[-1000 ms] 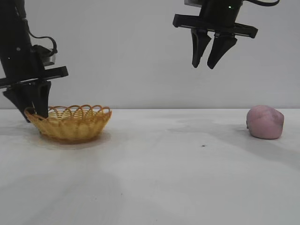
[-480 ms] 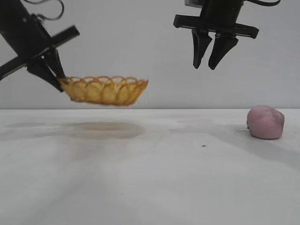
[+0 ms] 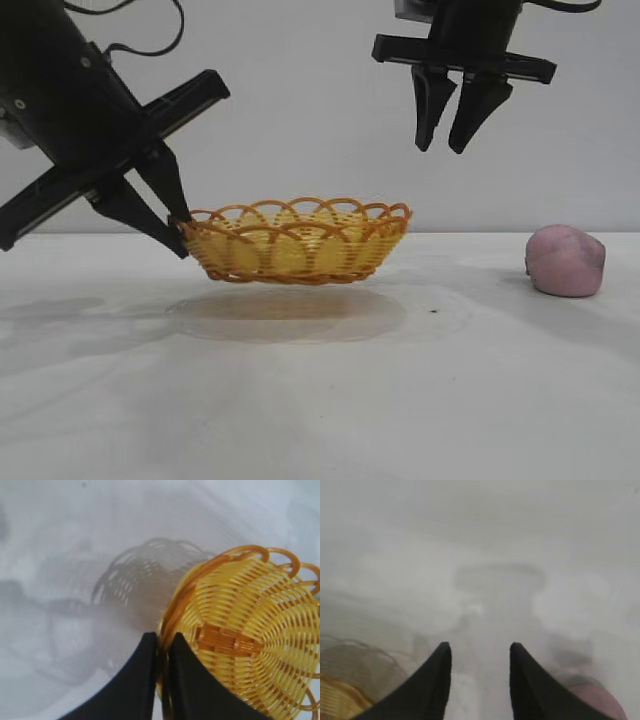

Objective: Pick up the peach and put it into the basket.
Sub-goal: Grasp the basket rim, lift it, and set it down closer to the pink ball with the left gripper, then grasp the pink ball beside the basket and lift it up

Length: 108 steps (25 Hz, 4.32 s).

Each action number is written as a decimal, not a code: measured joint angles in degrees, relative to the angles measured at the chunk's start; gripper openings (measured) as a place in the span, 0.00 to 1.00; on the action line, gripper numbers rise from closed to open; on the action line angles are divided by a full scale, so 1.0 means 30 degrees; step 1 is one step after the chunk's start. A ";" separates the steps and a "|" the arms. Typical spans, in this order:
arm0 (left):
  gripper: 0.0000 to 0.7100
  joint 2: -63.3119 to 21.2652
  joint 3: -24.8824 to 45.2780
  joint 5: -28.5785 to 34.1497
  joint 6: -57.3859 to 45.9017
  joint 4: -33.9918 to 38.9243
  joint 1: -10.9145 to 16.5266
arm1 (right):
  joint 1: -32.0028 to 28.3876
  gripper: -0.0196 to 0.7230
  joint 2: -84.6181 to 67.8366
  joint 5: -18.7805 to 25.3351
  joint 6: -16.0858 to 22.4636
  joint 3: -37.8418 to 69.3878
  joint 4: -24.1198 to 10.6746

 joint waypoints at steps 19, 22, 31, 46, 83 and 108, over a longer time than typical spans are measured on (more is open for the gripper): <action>0.52 -0.1048 0.0204 0.1385 0.0074 0.1471 0.0000 | 0.0000 0.37 0.0000 0.0000 -0.0028 0.0000 0.0000; 0.52 -0.2896 0.0543 0.1075 0.0119 0.2269 0.0382 | 0.0000 0.37 0.0000 0.0000 -0.0028 0.0000 0.0000; 0.52 -0.4887 0.1014 0.2326 -0.0137 1.2493 0.6134 | 0.0000 0.37 0.0000 0.0000 -0.0039 0.0000 0.0113; 0.52 -1.0511 0.1091 0.5471 -1.3999 3.1432 0.7964 | 0.0000 0.37 0.0000 0.0083 -0.0070 0.0000 0.0338; 0.52 -3.5698 0.7179 1.7470 -0.7921 2.7592 0.5541 | -0.1909 0.37 0.0000 0.3599 -0.0582 0.0000 -0.1071; 0.52 -3.5728 0.7191 1.7470 -0.7880 2.7562 0.5541 | 0.0365 0.03 -0.1214 0.3075 -0.4774 0.0183 0.2857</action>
